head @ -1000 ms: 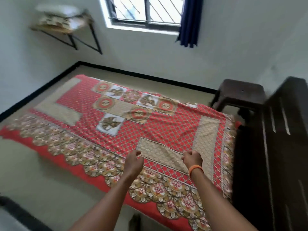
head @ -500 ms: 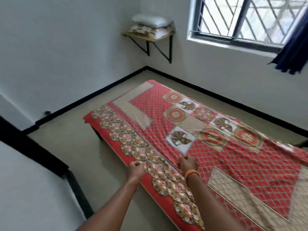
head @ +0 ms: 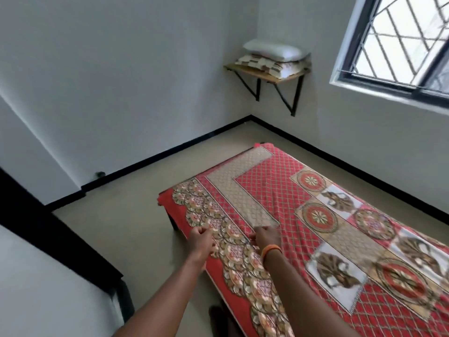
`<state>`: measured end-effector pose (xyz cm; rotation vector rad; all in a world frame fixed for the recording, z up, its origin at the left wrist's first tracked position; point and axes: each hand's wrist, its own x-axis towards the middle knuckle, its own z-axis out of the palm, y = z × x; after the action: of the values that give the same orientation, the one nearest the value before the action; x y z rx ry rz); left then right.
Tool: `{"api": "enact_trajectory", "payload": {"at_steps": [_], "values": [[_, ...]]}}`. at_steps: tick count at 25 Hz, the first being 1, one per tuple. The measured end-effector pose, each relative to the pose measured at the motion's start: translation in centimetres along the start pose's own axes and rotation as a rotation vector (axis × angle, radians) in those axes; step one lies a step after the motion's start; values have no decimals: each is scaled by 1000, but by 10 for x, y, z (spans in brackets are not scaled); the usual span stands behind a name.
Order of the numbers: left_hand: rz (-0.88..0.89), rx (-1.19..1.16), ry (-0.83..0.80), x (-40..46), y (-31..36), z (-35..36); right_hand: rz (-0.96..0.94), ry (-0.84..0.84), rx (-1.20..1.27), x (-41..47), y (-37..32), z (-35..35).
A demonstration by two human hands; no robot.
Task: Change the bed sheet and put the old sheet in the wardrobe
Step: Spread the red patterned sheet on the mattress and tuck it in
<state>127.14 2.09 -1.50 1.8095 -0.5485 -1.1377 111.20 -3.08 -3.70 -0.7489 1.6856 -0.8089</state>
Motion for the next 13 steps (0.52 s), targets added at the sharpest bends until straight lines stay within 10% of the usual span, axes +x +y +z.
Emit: {"api": "enact_trajectory", "payload": {"at_steps": [13], "values": [[33, -115, 234, 376, 232, -163, -82, -194, 97, 168, -286, 376]]}}
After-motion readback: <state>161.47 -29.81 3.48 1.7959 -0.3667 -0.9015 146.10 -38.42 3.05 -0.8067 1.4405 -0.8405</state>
